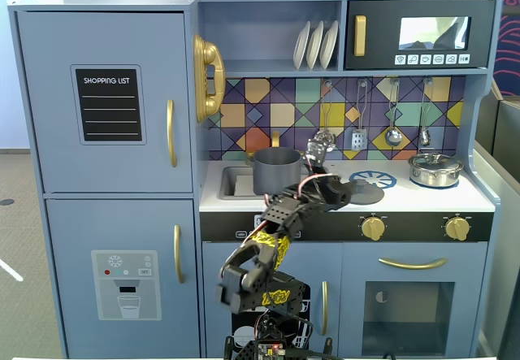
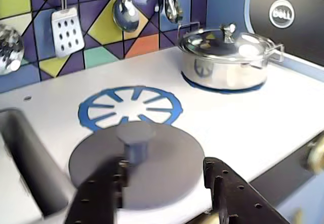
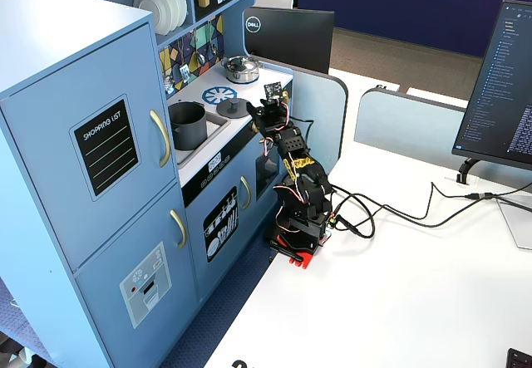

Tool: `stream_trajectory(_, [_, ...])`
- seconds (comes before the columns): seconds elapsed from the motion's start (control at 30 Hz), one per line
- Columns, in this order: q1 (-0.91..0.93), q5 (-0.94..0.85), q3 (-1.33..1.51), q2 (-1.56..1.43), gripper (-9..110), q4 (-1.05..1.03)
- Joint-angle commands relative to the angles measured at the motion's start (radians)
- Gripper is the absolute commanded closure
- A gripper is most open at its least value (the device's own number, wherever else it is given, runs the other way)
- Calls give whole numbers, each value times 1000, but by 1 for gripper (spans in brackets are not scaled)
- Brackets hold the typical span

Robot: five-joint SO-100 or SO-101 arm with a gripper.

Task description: Pick up the lid from the counter and put it on the gray recipient

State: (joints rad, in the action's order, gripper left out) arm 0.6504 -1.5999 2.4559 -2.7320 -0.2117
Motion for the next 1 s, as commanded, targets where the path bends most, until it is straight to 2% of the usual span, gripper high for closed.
stream_trajectory(0.0, [25, 78, 26, 63, 83, 158])
stream_trajectory(0.07, [31, 86, 46, 74, 76, 175])
stream_trajectory(0.13, [25, 78, 63, 77, 75, 170])
stream_trajectory(0.2, [31, 104, 71, 87, 61, 173])
stream_trajectory(0.27, [37, 101, 66, 101, 55, 173])
stream_trajectory(0.5, [18, 35, 32, 170, 58, 218])
stream_trajectory(0.73, [9, -60, -14, 304, 60, 368])
stream_trajectory(0.97, [-9, -72, -114, 437, 63, 416])
